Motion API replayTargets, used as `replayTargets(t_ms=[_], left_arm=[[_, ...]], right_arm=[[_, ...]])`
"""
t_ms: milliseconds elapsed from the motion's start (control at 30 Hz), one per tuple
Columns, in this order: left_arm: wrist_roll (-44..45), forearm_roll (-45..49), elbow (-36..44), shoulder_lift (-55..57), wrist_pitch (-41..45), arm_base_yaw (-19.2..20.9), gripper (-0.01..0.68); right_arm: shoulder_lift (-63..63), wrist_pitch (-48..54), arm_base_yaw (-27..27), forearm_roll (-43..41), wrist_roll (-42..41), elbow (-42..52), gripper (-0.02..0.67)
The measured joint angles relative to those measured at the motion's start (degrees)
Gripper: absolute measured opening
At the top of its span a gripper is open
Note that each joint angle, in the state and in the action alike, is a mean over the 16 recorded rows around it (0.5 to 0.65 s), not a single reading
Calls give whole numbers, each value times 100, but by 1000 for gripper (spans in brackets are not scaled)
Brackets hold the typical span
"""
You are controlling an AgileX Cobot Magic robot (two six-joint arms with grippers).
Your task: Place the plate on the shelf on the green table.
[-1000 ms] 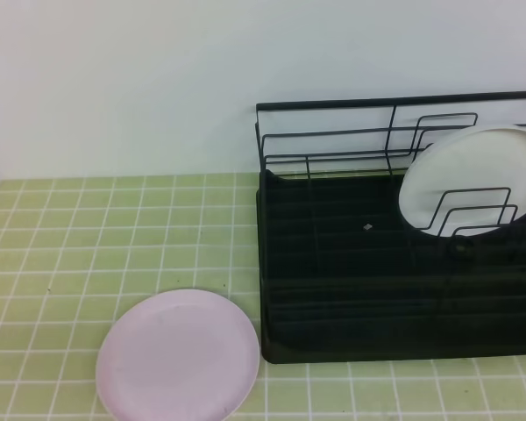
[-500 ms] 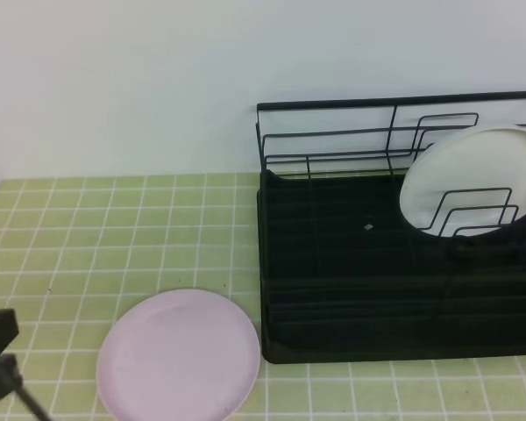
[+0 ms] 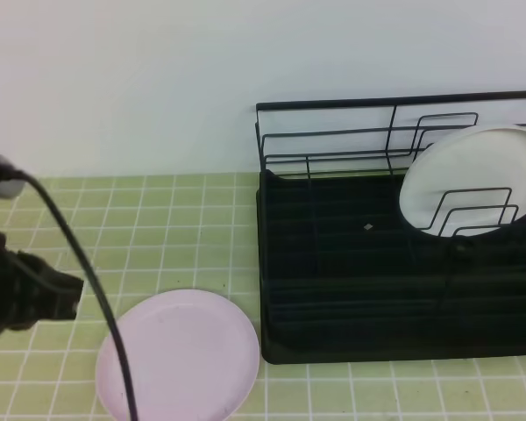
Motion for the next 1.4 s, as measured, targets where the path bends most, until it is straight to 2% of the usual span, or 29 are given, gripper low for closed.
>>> replayTargets(t_ms=[167, 367, 667, 900, 1400], left_arm=[[161, 46, -262, 629, 11, 0, -1], [-127, 220, -366, 1325, -126, 1, 27], [-647, 390, -370, 2357, -338, 6, 159], [-710, 495, -373, 3037, -660, 9, 247], [-536, 88, -380, 3973, -1072, 9, 265]], right_arm=[[240, 191, 11, 111, 116, -61, -2], [338, 178, 11, 490, 19, -92, -2], [361, 238, 11, 619, -91, -92, -2], [361, 348, 11, 661, -128, -92, -2], [361, 512, 11, 694, -141, -92, -2]])
